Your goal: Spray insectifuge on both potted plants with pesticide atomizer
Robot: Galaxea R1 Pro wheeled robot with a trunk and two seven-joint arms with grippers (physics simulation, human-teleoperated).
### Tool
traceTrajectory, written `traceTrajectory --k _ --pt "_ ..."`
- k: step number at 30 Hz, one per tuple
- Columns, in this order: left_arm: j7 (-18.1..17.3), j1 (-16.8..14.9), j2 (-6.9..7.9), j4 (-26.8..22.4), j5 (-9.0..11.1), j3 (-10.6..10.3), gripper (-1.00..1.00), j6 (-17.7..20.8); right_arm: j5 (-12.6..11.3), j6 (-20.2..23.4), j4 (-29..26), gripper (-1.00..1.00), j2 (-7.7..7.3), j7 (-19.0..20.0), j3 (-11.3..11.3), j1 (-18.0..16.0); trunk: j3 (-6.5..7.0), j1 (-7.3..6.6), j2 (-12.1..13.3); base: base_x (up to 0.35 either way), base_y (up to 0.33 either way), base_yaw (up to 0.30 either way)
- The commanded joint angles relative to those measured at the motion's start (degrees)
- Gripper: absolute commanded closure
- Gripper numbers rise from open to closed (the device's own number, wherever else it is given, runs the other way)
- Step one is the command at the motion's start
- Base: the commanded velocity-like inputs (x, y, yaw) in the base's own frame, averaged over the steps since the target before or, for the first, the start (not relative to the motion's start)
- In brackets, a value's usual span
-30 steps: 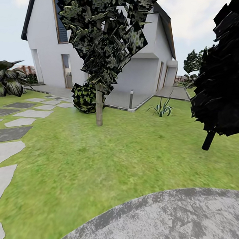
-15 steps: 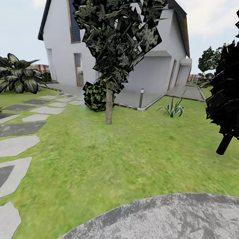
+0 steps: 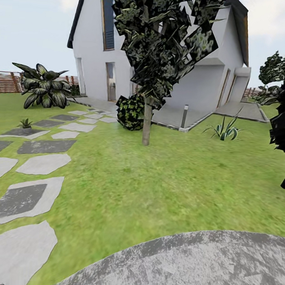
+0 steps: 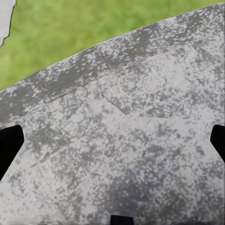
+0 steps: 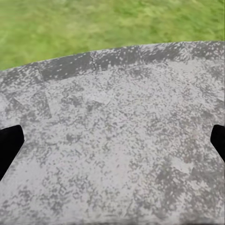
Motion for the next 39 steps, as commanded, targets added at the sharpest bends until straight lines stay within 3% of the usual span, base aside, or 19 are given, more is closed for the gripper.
traceTrajectory --k 1,12,21,28,39 --pt "-0.02 -0.05 -0.02 0.07 0.08 0.12 -1.0 -0.18 0.01 -0.16 0.01 -1.0 0.0 -0.03 -0.04 -0.01 -0.12 -0.03 -0.03 -0.235 0.222 0.202" --pt "-0.02 -0.05 -0.02 0.07 0.08 0.16 -1.0 -0.18 0.02 -0.16 0.03 -1.0 0.0 -0.03 -0.01 -0.01 -0.78 -0.03 -0.03 -0.257 0.205 0.201" --pt "-0.02 -0.05 0.06 0.07 0.08 0.36 -1.0 -0.18 0.02 -0.16 0.03 -1.0 0.0 -0.03 0.0 -0.01 -1.32 -0.03 -0.03 -0.103 0.024 0.201" --pt "-0.1 -0.05 0.44 -0.01 0.04 5.39 -1.0 -1.26 0.02 -0.16 0.03 -1.0 0.0 -0.03 0.0 -0.01 -1.74 -0.03 -0.03 -0.002 0.0 0.201" --pt "-0.11 -0.05 0.51 0.33 0.0 6.26 -1.0 -2.55 0.09 -0.16 -0.11 -1.0 0.08 -0.03 0.01 -0.01 -2.31 -0.03 -0.03 0.0 0.0 0.228"
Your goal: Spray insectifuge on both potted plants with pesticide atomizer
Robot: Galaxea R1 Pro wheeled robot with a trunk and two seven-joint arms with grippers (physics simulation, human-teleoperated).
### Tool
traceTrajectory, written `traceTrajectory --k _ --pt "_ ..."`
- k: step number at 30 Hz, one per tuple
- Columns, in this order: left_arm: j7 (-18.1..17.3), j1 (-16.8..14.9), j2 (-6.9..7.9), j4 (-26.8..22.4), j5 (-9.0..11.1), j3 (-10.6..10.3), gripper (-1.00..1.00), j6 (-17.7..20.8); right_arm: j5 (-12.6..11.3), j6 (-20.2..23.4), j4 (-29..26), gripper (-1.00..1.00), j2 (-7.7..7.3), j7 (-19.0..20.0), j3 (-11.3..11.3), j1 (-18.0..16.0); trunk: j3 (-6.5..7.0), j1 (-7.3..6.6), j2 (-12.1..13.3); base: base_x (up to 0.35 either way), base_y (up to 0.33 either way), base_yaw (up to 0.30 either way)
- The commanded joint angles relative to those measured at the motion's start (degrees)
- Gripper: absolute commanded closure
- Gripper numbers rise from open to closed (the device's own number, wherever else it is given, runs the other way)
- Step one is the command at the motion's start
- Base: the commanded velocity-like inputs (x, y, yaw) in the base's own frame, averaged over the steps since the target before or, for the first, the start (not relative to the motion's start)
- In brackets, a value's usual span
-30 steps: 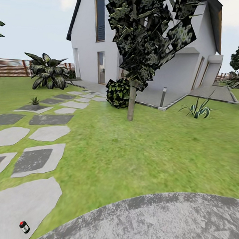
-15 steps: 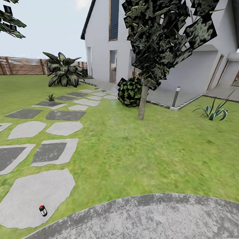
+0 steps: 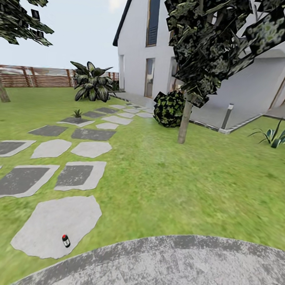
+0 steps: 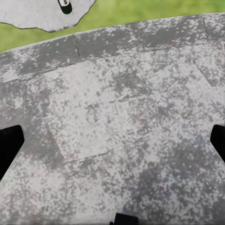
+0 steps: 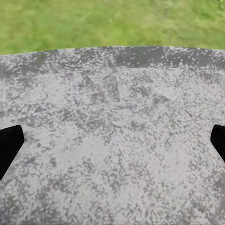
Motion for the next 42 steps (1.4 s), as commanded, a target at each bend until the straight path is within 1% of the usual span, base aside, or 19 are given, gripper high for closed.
traceTrajectory --k 1,7,30,39,42 --pt "0.01 -0.05 0.0 0.08 0.06 0.04 -1.0 -0.2 0.05 -0.16 0.02 -1.0 0.04 0.0 0.03 -0.02 -0.1 0.0 -0.03 0.0 0.0 0.25" --pt "0.01 -0.05 0.0 0.0 0.04 0.05 -1.0 -0.21 0.21 -0.1 -0.02 -1.0 0.43 0.14 0.29 -0.02 -0.35 0.0 -0.03 0.0 0.0 0.251" --pt "0.01 -0.05 0.06 -0.04 0.05 0.05 -1.0 -0.21 0.21 -0.16 0.06 -1.0 0.45 0.14 0.29 -0.02 -1.27 0.0 -0.03 0.004 0.002 0.252" --pt "0.01 -0.05 0.13 -0.06 0.08 0.08 -1.0 -0.21 0.21 -0.15 0.02 -1.0 0.45 0.14 0.29 -0.02 -1.75 0.0 -0.03 0.206 0.201 0.245" --pt "0.01 -0.07 0.12 -0.07 0.08 0.07 -1.0 -0.21 0.15 -0.15 -0.05 -1.0 0.42 0.21 0.29 -0.02 -1.84 0.0 -0.03 0.197 0.279 0.12"
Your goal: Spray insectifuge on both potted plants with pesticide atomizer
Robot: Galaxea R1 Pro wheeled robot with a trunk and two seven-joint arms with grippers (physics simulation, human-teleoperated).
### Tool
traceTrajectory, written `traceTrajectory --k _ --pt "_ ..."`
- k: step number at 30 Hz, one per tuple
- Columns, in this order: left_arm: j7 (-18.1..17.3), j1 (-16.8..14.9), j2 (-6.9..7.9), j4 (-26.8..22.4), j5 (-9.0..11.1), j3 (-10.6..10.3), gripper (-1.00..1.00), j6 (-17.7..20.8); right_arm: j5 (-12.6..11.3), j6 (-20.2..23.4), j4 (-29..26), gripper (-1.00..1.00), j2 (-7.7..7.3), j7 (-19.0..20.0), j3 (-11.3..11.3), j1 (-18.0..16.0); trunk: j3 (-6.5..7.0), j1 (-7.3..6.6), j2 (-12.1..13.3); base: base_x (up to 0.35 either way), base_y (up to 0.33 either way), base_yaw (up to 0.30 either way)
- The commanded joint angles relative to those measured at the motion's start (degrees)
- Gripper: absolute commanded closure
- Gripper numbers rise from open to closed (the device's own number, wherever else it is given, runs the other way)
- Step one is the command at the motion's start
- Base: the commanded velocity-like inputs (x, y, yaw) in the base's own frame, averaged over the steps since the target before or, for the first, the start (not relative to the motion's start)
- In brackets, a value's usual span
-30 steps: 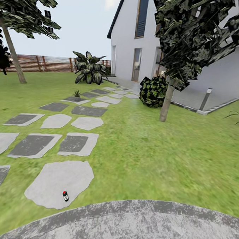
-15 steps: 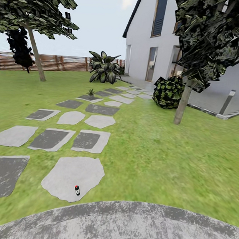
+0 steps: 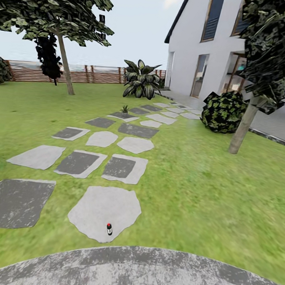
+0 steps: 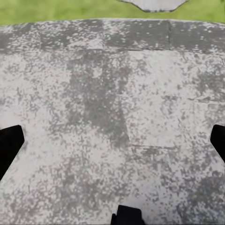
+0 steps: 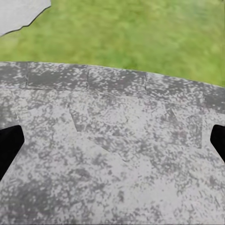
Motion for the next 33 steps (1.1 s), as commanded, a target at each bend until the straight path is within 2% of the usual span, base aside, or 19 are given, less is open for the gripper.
traceTrajectory --k 1,5,20,33 --pt "0.01 -0.04 0.0 0.09 0.08 0.0 -1.0 -0.19 0.01 -0.17 0.02 -1.0 -0.04 0.0 -0.02 -0.02 -0.06 0.02 -0.02 0.189 0.286 0.046" --pt "0.01 -0.05 0.0 0.12 0.08 -0.02 -1.0 -0.19 0.04 -0.18 0.09 -1.0 -0.45 0.01 -0.22 -0.02 -0.08 0.02 -0.02 0.186 0.288 0.017" --pt "0.01 -0.05 -0.03 0.13 0.08 0.01 -1.0 -0.19 -0.1 -0.18 0.12 -1.0 -0.5 0.33 -0.14 -0.02 -0.08 0.02 -0.02 0.183 0.291 -0.008" --pt "0.01 -0.08 0.01 0.14 0.08 0.04 -1.0 -0.19 -0.36 -0.09 0.12 -1.0 -0.5 0.2 -0.46 -0.02 -0.08 0.02 -0.02 0.18 0.295 -0.253"
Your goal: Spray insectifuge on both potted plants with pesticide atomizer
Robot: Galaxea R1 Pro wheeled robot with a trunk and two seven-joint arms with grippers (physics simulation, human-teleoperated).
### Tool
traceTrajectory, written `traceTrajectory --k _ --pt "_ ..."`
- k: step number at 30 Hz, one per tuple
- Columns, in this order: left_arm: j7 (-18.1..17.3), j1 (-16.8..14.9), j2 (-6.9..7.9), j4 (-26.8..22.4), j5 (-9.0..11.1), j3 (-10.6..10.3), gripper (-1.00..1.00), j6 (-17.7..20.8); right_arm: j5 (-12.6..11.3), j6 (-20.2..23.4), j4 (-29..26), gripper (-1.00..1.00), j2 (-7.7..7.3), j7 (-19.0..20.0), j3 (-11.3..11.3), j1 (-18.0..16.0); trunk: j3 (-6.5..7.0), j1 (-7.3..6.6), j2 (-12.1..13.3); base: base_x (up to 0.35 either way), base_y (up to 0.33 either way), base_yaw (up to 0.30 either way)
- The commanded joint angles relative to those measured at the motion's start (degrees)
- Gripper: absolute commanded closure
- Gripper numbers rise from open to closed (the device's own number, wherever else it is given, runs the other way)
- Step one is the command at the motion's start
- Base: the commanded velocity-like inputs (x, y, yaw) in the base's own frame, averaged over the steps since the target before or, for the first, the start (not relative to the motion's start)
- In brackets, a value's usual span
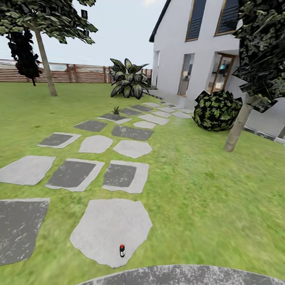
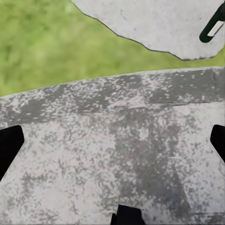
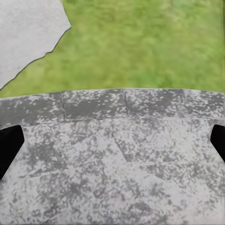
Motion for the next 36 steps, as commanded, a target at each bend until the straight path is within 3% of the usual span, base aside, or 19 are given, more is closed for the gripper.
traceTrajectory --k 1,14,36 --pt "0.01 -0.01 0.0 0.06 0.08 0.02 -1.0 -0.18 -0.01 -0.19 0.03 -1.0 0.01 0.01 -0.06 -0.04 -0.05 0.01 -0.02 0.178 0.296 -0.276" --pt "0.0 -0.04 -0.04 0.04 0.08 -0.04 -1.0 -0.18 -0.01 -0.17 0.09 -1.0 0.08 -0.25 -0.06 -0.04 -0.05 0.01 -0.02 0.058 0.325 -0.137" --pt "0.01 -0.06 -0.04 0.04 0.08 0.02 -1.0 -0.18 -0.03 -0.17 -0.16 -1.0 0.1 -0.29 -0.22 -0.04 -0.05 0.01 -0.02 0.047 0.333 -0.265"
